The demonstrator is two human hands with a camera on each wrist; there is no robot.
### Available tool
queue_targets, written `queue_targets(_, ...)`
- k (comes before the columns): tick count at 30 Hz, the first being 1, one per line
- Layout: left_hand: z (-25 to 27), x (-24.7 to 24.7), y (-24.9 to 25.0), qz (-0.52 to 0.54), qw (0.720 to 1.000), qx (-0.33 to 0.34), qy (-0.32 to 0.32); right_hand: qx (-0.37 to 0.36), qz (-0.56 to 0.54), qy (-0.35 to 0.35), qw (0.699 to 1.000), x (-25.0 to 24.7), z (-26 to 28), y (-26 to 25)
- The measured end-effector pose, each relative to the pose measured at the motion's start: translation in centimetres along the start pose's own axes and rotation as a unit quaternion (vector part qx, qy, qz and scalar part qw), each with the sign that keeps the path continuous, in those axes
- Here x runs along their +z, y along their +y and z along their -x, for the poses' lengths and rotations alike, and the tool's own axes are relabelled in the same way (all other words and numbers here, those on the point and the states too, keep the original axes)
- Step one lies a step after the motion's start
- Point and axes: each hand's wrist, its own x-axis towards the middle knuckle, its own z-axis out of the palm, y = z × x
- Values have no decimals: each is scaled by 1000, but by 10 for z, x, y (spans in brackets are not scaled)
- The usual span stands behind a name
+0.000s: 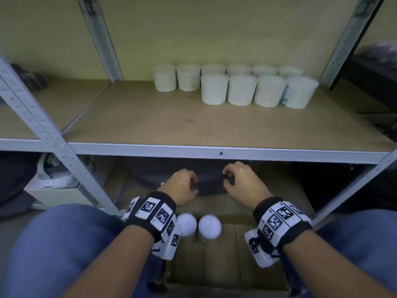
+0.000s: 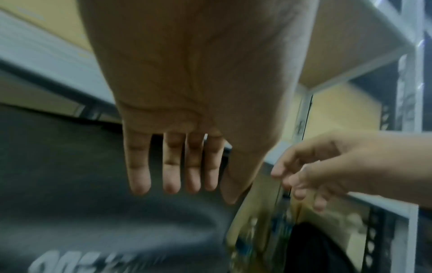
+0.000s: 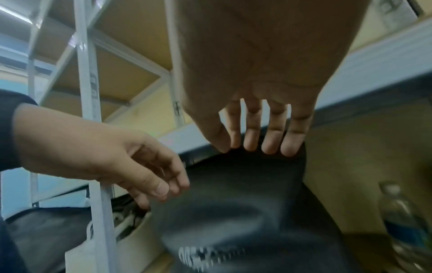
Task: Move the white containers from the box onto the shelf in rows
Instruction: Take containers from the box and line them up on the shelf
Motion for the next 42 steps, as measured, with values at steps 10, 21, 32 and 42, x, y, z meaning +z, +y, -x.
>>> queue_targets(10,-23,104,-72,-87,971,-124,-183,104,38,-227,968,119,-11,50)
queue_targets(21,-39,158,-89,-198,945,-153,-211,144,44,-310,939,217,-20,81)
queue_targets(32,-67,221,-122,-220,952,-148,-150,156,30,-297,942,265,-30,90)
queue_targets(42,-62,224,-125,-171,964,-137,-149,176,19,-276,945,263,-23,84)
